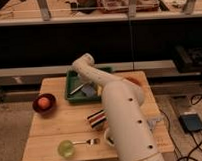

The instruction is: Place brush in table surface

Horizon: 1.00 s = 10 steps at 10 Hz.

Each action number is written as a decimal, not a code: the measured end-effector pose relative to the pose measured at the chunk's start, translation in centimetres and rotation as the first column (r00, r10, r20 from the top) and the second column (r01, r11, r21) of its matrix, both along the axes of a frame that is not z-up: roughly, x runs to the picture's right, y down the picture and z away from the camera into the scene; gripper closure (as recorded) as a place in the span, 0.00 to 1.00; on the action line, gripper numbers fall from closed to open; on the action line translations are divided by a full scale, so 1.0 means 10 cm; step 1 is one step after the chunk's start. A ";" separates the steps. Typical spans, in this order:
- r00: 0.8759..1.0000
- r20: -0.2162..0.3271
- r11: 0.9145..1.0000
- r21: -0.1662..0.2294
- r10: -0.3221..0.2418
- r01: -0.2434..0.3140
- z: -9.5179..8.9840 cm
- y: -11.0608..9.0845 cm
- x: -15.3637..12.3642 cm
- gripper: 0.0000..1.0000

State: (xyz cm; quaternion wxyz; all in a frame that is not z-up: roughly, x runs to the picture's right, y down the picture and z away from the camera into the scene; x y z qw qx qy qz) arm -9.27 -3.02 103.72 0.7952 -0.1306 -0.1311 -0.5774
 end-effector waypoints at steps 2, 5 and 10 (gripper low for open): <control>0.999 0.004 0.999 -0.025 0.046 -0.046 -0.03 0.01 -0.02 1.00; 0.995 -0.005 0.995 -0.034 0.098 -0.098 -0.12 -0.08 0.01 1.00; 0.986 0.037 0.986 0.042 0.161 -0.162 -0.81 -0.55 0.16 1.00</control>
